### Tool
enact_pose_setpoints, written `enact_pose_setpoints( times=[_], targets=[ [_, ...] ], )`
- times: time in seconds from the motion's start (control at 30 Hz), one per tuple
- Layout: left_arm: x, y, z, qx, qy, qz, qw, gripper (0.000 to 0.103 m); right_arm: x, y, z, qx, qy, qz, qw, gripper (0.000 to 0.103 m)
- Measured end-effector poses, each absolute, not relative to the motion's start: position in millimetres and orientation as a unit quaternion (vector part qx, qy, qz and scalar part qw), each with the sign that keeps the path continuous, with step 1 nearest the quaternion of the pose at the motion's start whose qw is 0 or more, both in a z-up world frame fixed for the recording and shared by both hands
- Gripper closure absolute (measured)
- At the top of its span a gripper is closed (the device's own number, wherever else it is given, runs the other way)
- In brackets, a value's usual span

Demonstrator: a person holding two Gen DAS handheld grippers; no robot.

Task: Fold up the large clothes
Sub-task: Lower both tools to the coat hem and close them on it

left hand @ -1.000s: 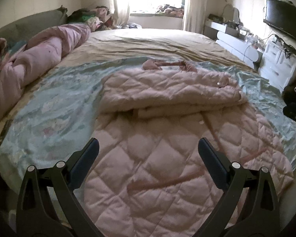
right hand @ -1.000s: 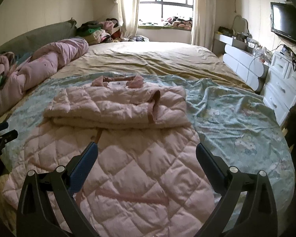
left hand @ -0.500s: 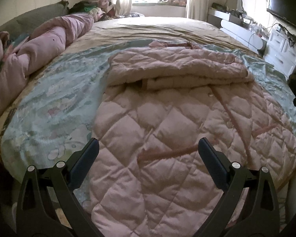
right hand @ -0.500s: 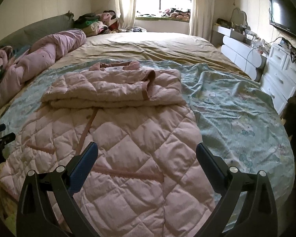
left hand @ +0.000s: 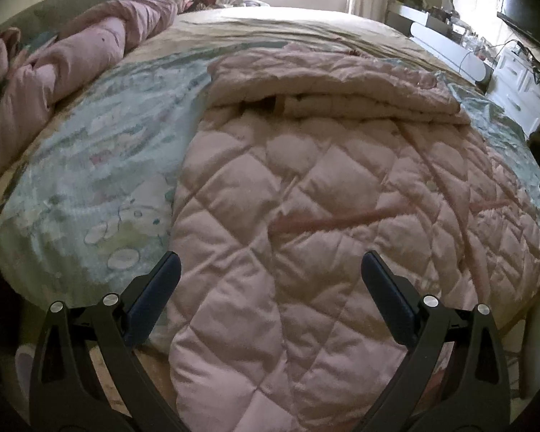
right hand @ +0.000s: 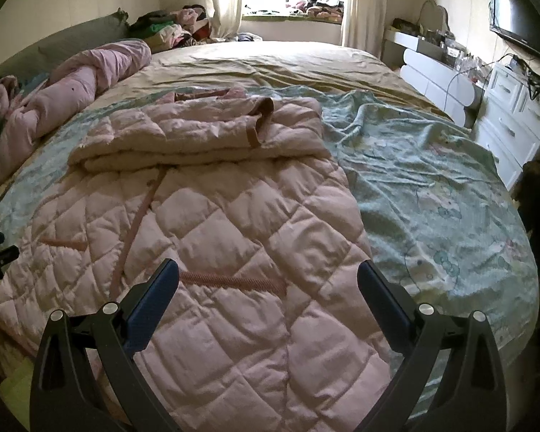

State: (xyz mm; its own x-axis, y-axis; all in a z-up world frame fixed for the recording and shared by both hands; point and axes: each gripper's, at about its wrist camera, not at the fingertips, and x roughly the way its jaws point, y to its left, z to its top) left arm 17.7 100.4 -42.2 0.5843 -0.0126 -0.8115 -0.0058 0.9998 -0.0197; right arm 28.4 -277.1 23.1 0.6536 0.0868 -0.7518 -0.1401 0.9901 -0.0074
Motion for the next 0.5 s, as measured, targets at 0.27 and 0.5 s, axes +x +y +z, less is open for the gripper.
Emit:
enact_pose_setpoints(
  times=[0.27,0.5],
  targets=[
    [4.8,115.7,-62.5,-0.022,0.483,0.007,0.875,0.009,22.0,-286.9,12.7,-0.028,0.42,0.063,0.905,0.004],
    [-8.8,133.7,-78.2,-0.038,0.507,0.017,0.861,0.009,17.4,-290.1,3.1,-0.036,0.43,0.061,0.9,0.004]
  ],
)
